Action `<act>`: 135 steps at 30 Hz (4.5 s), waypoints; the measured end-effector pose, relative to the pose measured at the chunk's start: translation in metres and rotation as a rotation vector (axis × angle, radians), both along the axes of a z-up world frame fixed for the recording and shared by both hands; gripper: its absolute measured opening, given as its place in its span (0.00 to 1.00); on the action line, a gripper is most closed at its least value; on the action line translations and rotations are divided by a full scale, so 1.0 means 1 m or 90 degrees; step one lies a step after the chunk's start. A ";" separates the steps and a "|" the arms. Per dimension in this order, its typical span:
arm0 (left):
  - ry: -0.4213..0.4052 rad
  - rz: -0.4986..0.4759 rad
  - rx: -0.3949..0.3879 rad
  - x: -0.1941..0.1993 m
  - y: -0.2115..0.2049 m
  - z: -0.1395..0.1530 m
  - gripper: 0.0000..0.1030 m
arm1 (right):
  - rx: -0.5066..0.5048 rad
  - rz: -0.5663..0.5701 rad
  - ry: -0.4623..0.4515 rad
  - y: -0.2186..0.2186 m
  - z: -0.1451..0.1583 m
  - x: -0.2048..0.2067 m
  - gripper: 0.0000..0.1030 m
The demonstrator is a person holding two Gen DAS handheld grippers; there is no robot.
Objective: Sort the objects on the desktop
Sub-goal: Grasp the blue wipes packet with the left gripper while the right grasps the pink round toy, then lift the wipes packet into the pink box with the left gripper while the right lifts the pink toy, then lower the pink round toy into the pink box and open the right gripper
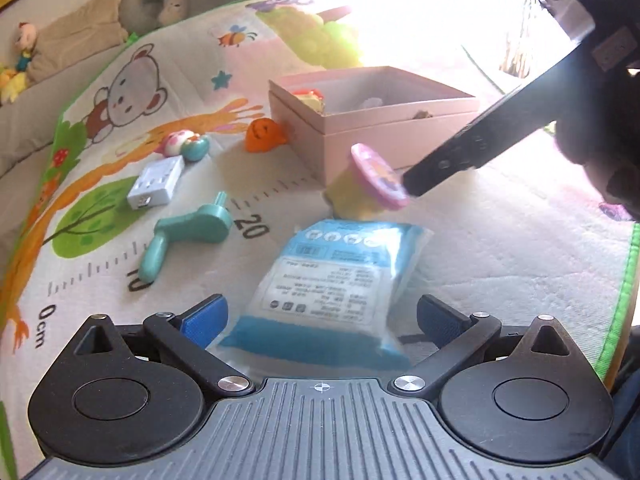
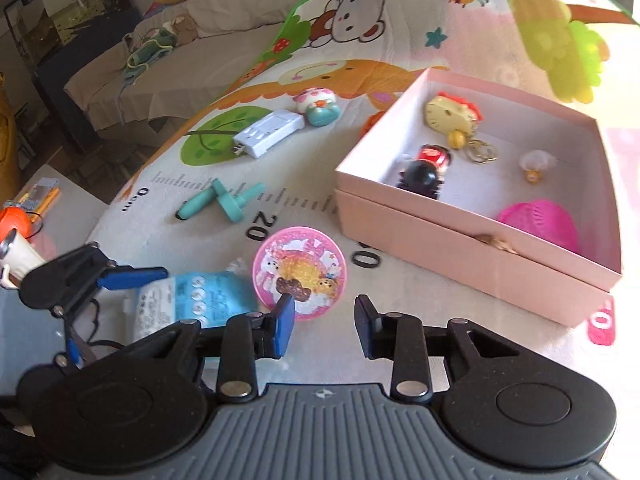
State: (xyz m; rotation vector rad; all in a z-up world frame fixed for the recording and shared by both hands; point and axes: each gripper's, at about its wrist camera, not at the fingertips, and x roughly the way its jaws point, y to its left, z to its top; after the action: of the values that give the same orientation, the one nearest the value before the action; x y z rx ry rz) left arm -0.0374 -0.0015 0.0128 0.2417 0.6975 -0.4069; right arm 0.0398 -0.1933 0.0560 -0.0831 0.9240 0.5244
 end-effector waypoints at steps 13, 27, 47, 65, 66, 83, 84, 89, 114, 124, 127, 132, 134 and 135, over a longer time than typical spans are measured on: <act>-0.066 0.263 0.172 0.030 0.051 0.020 1.00 | 0.012 -0.006 -0.100 -0.013 0.003 -0.026 0.70; 0.030 0.254 -0.018 0.024 0.046 0.048 1.00 | 0.006 -0.036 -0.098 -0.023 -0.015 -0.022 0.74; -0.009 0.338 0.102 0.029 0.070 0.042 1.00 | 0.011 -0.053 -0.112 -0.019 -0.020 -0.022 0.77; 0.083 0.268 -0.032 0.077 0.016 0.017 0.93 | -0.052 -0.057 -0.180 0.016 -0.027 -0.016 0.79; 0.085 0.267 -0.031 0.076 0.019 0.016 0.78 | -0.056 -0.052 -0.186 0.021 -0.028 -0.014 0.79; 0.064 0.107 -0.075 -0.001 -0.017 0.032 0.57 | -0.063 0.035 -0.099 0.002 -0.008 -0.045 0.42; 0.056 0.093 -0.078 -0.005 -0.022 0.036 0.57 | -0.058 0.037 -0.095 -0.004 -0.002 -0.052 0.42; -0.031 0.020 -0.100 -0.017 -0.045 0.078 0.57 | -0.016 0.002 -0.143 -0.038 0.049 -0.076 0.42; -0.026 -0.015 -0.126 0.135 -0.094 0.078 0.87 | 0.077 -0.204 -0.285 -0.129 0.122 0.034 0.41; -0.026 0.091 -0.043 0.076 -0.033 0.029 0.94 | 0.045 -0.203 -0.165 -0.100 0.078 0.098 0.50; -0.013 0.144 -0.049 0.073 -0.006 0.021 0.96 | 0.053 -0.217 -0.126 -0.093 0.068 0.111 0.54; -0.021 0.225 -0.051 0.082 0.024 0.012 0.96 | 0.044 -0.168 -0.124 -0.054 0.070 0.114 0.54; -0.031 0.240 -0.067 0.085 0.030 0.010 0.96 | 0.028 -0.122 -0.118 -0.024 0.070 0.119 0.54; -0.031 0.244 -0.078 0.087 0.032 0.008 0.96 | 0.023 -0.104 -0.114 -0.012 0.069 0.122 0.54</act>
State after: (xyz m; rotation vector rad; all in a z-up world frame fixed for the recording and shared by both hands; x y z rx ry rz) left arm 0.0492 0.0306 0.0208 -0.0009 0.6507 -0.0762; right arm 0.1619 -0.2051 0.1253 -0.0205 0.7389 0.3748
